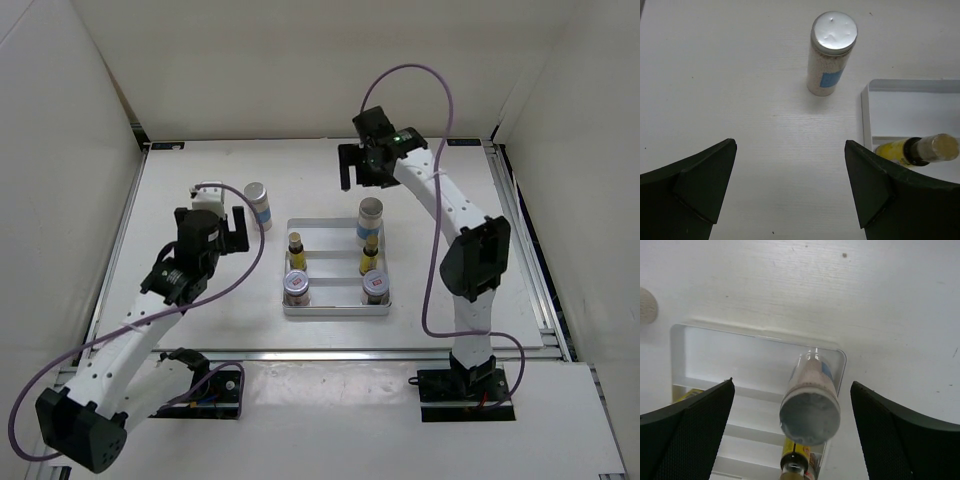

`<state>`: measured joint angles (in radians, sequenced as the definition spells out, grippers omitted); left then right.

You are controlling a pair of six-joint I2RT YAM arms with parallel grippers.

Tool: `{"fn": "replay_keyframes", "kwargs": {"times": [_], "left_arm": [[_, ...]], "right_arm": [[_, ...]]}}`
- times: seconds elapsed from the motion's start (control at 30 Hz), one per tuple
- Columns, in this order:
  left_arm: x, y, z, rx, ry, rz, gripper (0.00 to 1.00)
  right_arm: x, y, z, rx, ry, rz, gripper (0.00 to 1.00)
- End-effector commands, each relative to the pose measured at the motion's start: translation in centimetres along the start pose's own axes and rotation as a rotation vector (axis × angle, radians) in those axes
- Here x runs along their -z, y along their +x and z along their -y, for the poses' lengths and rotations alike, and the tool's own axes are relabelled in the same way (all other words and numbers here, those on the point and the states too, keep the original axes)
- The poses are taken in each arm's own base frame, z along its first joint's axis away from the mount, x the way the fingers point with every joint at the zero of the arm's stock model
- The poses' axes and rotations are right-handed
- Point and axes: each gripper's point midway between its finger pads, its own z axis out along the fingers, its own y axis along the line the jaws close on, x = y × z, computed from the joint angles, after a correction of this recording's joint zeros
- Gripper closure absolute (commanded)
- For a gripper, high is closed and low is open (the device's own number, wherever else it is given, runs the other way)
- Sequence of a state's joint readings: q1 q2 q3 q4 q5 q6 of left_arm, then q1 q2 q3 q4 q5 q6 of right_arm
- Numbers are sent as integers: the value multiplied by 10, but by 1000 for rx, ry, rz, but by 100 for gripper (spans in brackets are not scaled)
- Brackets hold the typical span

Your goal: Organize the condiment bottles

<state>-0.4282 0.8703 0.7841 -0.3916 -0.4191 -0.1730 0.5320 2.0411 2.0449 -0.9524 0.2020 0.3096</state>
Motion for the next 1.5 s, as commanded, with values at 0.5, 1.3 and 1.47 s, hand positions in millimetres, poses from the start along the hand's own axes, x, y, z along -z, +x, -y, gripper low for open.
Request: {"fn": "replay_keyframes", "kwargs": {"times": [0.5,1.3,1.47], "left_arm": [[-134,-56,73,4,151,-199,0],[-191,-37,65,68,94,-343,55],[-161,-101,67,45,125,-214,70]], "right_arm": [[104,6,17,-139,-406,110,0],[109,30,43,-211,-522,65,0],[106,39,56,-229,-495,68,0]]}}
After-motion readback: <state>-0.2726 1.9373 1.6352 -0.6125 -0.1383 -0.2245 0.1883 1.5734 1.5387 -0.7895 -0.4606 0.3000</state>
